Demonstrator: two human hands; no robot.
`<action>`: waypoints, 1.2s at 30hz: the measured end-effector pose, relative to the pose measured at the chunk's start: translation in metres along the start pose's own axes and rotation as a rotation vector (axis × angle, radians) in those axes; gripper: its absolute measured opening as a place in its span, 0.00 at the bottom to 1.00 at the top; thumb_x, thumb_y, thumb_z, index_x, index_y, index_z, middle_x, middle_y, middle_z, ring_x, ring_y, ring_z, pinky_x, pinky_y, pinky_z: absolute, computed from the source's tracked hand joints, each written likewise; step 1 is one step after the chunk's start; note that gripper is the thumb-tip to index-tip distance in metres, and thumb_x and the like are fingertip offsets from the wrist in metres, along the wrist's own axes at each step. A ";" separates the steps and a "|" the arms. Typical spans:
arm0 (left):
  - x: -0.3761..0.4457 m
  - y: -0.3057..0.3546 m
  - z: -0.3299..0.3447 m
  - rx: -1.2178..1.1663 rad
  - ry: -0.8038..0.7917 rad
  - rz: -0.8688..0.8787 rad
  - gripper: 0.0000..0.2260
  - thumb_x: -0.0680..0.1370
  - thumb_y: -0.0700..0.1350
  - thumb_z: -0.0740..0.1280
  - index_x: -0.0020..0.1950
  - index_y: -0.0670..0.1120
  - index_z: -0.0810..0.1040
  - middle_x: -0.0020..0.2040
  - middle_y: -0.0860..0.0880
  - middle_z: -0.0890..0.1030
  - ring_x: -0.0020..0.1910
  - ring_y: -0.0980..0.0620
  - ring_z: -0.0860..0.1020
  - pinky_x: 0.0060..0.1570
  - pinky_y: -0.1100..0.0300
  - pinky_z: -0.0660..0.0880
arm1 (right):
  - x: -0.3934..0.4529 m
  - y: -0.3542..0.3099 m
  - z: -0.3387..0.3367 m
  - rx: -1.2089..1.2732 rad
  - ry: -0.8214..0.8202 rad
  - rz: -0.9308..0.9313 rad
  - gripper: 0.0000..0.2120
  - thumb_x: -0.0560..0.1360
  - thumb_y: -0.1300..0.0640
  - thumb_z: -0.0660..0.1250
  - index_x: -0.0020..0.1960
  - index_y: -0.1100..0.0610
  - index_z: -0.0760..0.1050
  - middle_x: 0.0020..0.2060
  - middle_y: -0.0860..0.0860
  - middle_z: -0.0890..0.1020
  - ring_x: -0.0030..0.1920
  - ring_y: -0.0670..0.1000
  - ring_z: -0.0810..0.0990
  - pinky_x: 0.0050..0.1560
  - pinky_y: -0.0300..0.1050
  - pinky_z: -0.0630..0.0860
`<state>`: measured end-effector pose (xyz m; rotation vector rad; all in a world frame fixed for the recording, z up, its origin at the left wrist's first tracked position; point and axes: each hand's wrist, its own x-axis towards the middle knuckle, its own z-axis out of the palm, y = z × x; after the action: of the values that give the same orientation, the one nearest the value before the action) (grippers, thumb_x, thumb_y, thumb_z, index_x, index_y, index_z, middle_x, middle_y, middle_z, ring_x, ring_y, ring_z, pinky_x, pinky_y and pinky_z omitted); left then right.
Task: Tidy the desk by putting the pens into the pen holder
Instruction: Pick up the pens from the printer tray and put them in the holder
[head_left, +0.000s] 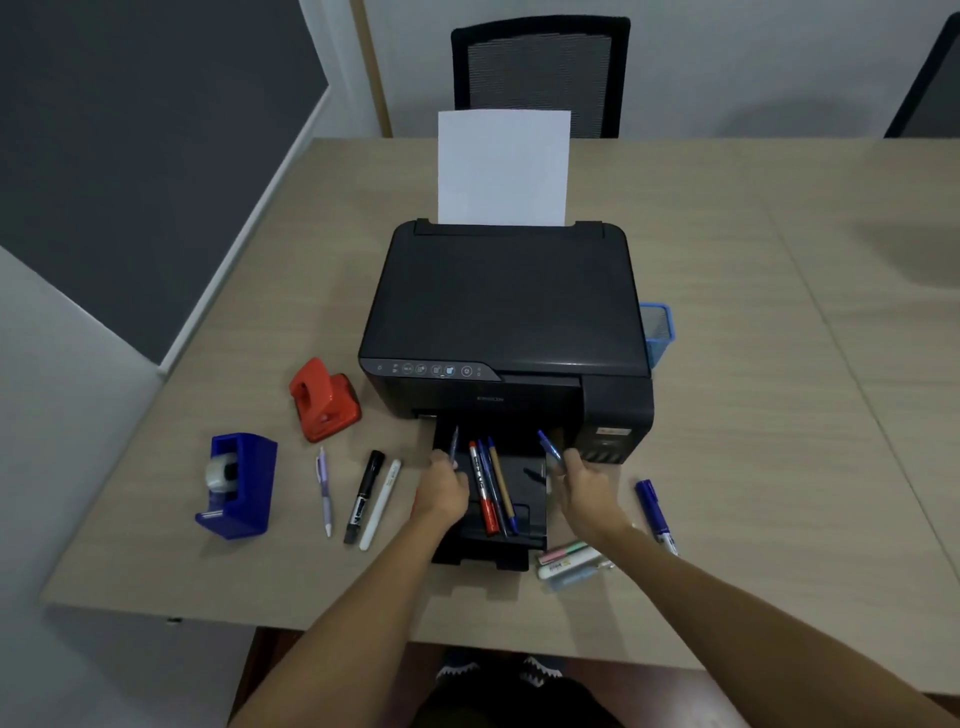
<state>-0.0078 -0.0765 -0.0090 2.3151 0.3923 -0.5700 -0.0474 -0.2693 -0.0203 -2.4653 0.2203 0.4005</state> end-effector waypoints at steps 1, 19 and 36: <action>-0.003 0.002 0.000 -0.002 -0.006 0.010 0.08 0.80 0.43 0.61 0.55 0.40 0.69 0.46 0.38 0.78 0.43 0.40 0.78 0.40 0.53 0.75 | -0.001 -0.005 0.000 0.048 0.013 0.001 0.06 0.80 0.60 0.56 0.55 0.60 0.68 0.43 0.58 0.79 0.38 0.54 0.76 0.31 0.40 0.68; 0.012 -0.021 -0.036 0.210 -0.133 0.105 0.13 0.81 0.43 0.55 0.50 0.35 0.75 0.48 0.38 0.80 0.42 0.44 0.78 0.43 0.58 0.68 | 0.014 -0.072 0.042 -0.083 0.050 0.225 0.13 0.77 0.58 0.62 0.56 0.65 0.72 0.55 0.63 0.79 0.54 0.63 0.80 0.50 0.52 0.77; -0.024 0.158 -0.137 -0.616 -0.665 0.390 0.09 0.82 0.34 0.55 0.56 0.41 0.73 0.59 0.41 0.80 0.59 0.45 0.80 0.52 0.50 0.81 | -0.049 -0.025 -0.113 0.189 0.565 -0.137 0.12 0.81 0.55 0.52 0.44 0.57 0.71 0.38 0.45 0.76 0.44 0.51 0.72 0.43 0.38 0.62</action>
<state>0.0785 -0.0937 0.1821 1.4488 -0.1855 -0.8325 -0.0605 -0.3153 0.0961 -2.3330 0.3009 -0.3685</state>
